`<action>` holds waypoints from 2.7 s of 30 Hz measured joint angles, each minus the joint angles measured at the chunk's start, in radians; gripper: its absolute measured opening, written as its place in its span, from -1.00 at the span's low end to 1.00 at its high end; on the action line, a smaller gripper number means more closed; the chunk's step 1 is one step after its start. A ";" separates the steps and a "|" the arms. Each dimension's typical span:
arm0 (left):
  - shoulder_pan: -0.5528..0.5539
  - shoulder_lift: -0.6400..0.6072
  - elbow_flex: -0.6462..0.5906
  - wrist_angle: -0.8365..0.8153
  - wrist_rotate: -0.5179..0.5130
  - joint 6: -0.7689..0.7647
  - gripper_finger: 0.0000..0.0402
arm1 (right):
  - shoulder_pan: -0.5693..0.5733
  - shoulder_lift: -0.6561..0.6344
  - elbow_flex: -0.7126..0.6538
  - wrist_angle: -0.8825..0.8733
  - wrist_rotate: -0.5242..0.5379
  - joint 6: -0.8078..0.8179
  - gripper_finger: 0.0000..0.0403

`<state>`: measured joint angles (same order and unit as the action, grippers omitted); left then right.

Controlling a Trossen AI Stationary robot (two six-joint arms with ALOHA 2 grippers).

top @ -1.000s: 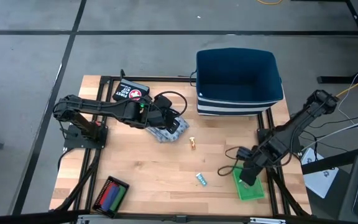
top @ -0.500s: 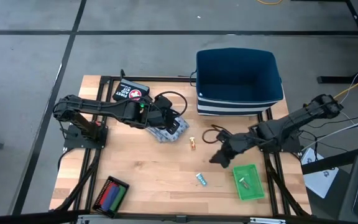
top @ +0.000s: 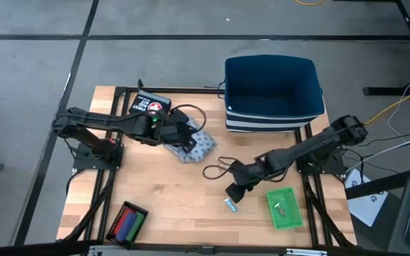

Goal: Pick & place medical supplies in basket/bin
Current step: Put the blue pill bottle into the green bin

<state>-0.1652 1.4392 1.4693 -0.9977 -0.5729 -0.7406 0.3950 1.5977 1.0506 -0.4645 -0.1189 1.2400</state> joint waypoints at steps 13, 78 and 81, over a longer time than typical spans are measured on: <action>-0.188 -0.401 -0.513 0.446 -0.059 -0.065 0.04 | 0.008 0.154 0.113 -0.103 -0.020 0.014 -0.06; -0.323 -0.392 -0.650 0.531 -0.082 -0.247 0.04 | -0.078 -0.031 0.112 -0.424 0.029 -0.076 -0.54; -0.332 -0.390 -0.650 0.537 -0.090 -0.260 0.04 | -0.063 -0.081 0.112 -0.449 0.050 -0.071 -0.58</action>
<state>-0.4968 1.0492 0.8188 -0.4606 -0.6628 -1.0008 0.3324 1.5170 1.1625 -0.9137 -0.0687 1.1690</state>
